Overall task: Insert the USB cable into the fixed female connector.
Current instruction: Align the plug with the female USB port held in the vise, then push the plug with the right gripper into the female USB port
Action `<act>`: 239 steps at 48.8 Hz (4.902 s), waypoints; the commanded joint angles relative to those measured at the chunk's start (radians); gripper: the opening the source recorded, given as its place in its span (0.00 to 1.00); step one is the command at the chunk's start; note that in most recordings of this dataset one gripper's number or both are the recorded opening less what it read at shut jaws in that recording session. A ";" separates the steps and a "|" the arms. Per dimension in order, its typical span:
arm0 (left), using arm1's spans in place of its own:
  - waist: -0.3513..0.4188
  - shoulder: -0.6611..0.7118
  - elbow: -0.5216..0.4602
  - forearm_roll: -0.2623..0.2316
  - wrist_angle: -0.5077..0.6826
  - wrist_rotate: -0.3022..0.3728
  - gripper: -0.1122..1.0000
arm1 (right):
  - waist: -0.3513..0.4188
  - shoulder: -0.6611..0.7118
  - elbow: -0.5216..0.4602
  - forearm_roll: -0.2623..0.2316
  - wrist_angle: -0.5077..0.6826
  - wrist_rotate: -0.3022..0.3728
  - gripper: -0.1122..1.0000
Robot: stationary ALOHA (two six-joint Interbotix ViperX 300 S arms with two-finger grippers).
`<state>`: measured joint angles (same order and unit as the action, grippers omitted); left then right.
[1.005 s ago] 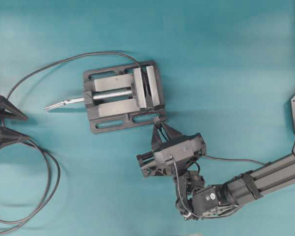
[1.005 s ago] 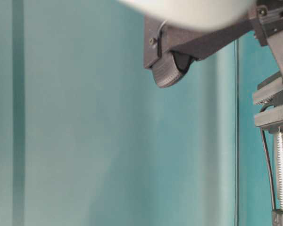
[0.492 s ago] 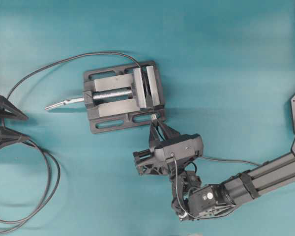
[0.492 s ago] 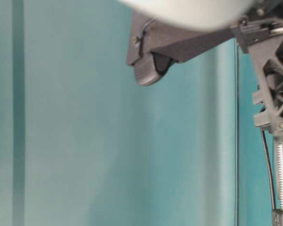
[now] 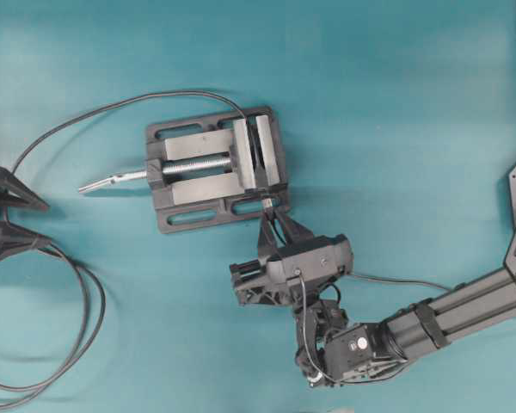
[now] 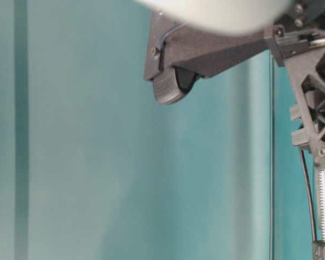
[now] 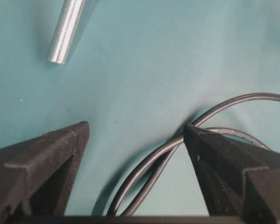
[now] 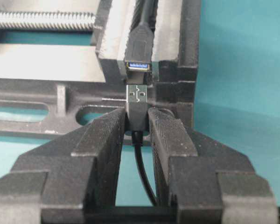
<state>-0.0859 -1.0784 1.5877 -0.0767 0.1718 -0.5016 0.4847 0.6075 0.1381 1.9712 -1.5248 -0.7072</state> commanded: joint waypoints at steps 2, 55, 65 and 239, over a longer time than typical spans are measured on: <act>0.000 0.008 -0.011 0.003 -0.003 -0.011 1.00 | 0.003 -0.020 -0.017 -0.008 -0.018 0.002 0.29; 0.000 0.008 -0.011 0.003 -0.005 -0.011 1.00 | -0.032 -0.014 -0.046 -0.008 -0.020 -0.003 0.29; -0.002 0.008 -0.011 0.003 -0.003 -0.011 1.00 | -0.037 -0.012 -0.044 -0.008 0.003 -0.002 0.29; 0.000 0.006 -0.011 0.003 -0.003 -0.011 1.00 | -0.190 -0.023 -0.031 -0.106 0.058 -0.081 0.29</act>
<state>-0.0859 -1.0784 1.5892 -0.0767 0.1733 -0.5016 0.3866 0.6151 0.1181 1.8899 -1.4726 -0.7839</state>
